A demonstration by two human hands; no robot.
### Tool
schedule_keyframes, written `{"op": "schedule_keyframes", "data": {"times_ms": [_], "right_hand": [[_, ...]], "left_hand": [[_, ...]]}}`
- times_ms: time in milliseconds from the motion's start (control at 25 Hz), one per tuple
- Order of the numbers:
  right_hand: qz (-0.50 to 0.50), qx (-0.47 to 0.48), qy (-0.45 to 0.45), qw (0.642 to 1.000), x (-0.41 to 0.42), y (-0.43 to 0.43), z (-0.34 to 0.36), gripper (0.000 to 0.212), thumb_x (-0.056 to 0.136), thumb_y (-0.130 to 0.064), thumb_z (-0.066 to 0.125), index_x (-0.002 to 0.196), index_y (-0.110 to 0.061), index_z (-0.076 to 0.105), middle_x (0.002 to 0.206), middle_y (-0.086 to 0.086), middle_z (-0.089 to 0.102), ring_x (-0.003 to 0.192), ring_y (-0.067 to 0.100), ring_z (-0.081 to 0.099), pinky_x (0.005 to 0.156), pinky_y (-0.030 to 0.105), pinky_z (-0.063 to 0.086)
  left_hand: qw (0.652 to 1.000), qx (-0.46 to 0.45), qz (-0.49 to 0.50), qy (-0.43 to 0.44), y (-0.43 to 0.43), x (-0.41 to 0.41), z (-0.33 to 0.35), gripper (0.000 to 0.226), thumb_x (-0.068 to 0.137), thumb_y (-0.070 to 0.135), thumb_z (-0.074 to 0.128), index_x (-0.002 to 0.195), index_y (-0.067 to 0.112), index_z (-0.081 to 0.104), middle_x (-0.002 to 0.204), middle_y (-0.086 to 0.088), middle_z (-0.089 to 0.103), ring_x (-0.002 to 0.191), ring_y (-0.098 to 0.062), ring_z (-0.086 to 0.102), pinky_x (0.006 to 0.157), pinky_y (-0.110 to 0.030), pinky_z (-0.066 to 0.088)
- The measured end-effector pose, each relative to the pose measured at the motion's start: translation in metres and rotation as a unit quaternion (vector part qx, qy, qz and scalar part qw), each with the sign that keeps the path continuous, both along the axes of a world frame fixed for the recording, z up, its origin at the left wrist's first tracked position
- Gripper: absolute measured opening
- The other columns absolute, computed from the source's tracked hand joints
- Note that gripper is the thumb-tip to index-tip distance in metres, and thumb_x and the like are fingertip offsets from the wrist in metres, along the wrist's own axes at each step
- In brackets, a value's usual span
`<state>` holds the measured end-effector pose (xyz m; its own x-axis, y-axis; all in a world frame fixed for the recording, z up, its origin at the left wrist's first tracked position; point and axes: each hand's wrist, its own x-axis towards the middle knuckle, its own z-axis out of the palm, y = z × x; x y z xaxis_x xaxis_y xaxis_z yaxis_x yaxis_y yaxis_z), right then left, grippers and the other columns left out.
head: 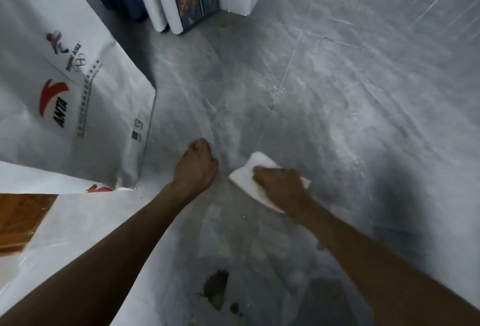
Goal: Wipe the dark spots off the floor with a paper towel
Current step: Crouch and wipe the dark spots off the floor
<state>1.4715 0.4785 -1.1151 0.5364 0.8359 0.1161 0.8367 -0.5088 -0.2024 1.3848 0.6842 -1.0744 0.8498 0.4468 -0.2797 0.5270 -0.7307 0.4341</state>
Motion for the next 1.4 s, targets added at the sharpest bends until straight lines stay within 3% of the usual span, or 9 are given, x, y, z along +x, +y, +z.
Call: {"op": "schedule_keyframes", "data": {"times_ms": [160,320,440,640,760,960,1240,1320,1400], "right_hand": [[-0.372,-0.063,-0.007,0.926,0.036,-0.194,0.006,0.041,0.099,-0.033,0.036,0.110,-0.010,0.068,0.066,0.025,0.066,0.055,0.040,0.064,0.053,0.040,0.050],[-0.636,-0.021,0.013,0.771,-0.011,-0.209,0.008,0.023,0.097,-0.023,0.049,0.100,-0.005,0.062,0.074,0.032,0.063,0.064,0.044,0.063,0.061,0.043,0.048],[-0.520,-0.028,-0.021,0.854,-0.041,-0.102,-0.001,0.014,0.079,-0.020,0.077,0.074,-0.010,0.070,0.046,0.009,0.058,0.039,0.026,0.059,0.040,0.025,0.044],[-0.156,0.004,-0.050,0.986,-0.042,-0.110,-0.006,0.012,0.080,-0.027,0.070,0.086,-0.020,0.076,0.064,-0.003,0.070,0.050,0.014,0.065,0.043,0.023,0.045],[-0.248,-0.021,-0.060,0.967,-0.023,-0.229,0.002,0.022,0.091,-0.021,0.057,0.095,-0.007,0.074,0.066,0.011,0.071,0.050,0.026,0.066,0.044,0.028,0.046],[-0.666,-0.019,0.040,0.745,-0.072,-0.260,0.007,0.020,0.097,-0.020,0.047,0.088,-0.006,0.059,0.057,0.026,0.059,0.050,0.040,0.060,0.050,0.037,0.044],[-0.240,-0.006,-0.016,0.971,-0.092,-0.100,-0.001,0.015,0.082,-0.026,0.061,0.084,-0.020,0.075,0.055,-0.003,0.063,0.044,0.014,0.060,0.037,0.022,0.041],[-0.200,0.028,-0.035,0.979,-0.074,-0.169,-0.001,0.016,0.077,-0.017,0.068,0.090,-0.011,0.076,0.063,0.002,0.071,0.046,0.019,0.065,0.038,0.023,0.047],[-0.333,-0.011,-0.043,0.942,-0.059,-0.254,0.006,0.028,0.087,-0.018,0.050,0.095,-0.005,0.073,0.063,0.014,0.070,0.045,0.029,0.064,0.040,0.029,0.049]], "left_hand": [[0.993,-0.034,-0.108,0.007,-0.052,0.024,0.004,0.027,0.088,0.012,0.051,0.108,-0.005,0.043,0.113,-0.025,0.051,0.100,-0.037,0.051,0.081,-0.037,0.037],[0.983,-0.041,-0.174,0.037,-0.087,0.038,0.000,0.044,0.091,0.016,0.050,0.123,-0.010,0.036,0.133,-0.029,0.042,0.120,-0.038,0.045,0.100,-0.036,0.033],[0.980,-0.025,-0.180,0.082,-0.090,0.044,-0.002,0.051,0.094,0.020,0.047,0.130,-0.012,0.031,0.140,-0.032,0.035,0.130,-0.042,0.037,0.108,-0.043,0.033],[0.974,0.006,-0.199,0.107,-0.093,0.046,-0.006,0.048,0.096,0.021,0.044,0.128,-0.013,0.037,0.141,-0.036,0.031,0.133,-0.044,0.031,0.106,-0.045,0.031],[0.976,0.042,-0.195,0.088,-0.103,0.041,-0.005,0.052,0.094,0.021,0.044,0.129,-0.016,0.033,0.143,-0.037,0.027,0.137,-0.045,0.024,0.112,-0.045,0.026],[0.975,0.066,-0.197,0.083,-0.114,0.036,-0.007,0.056,0.095,0.024,0.043,0.134,-0.014,0.028,0.151,-0.036,0.015,0.143,-0.044,0.015,0.117,-0.045,0.019],[0.974,0.038,-0.209,0.077,-0.110,0.023,-0.013,0.050,0.094,0.022,0.048,0.128,-0.012,0.036,0.149,-0.034,0.023,0.141,-0.041,0.023,0.113,-0.045,0.027],[0.974,0.050,-0.205,0.080,-0.115,0.022,-0.012,0.050,0.094,0.023,0.047,0.129,-0.011,0.035,0.150,-0.035,0.019,0.141,-0.043,0.022,0.113,-0.047,0.026],[0.972,0.070,-0.204,0.095,-0.124,0.023,-0.010,0.053,0.095,0.026,0.045,0.131,-0.010,0.032,0.151,-0.037,0.014,0.142,-0.045,0.016,0.115,-0.047,0.023]]}}
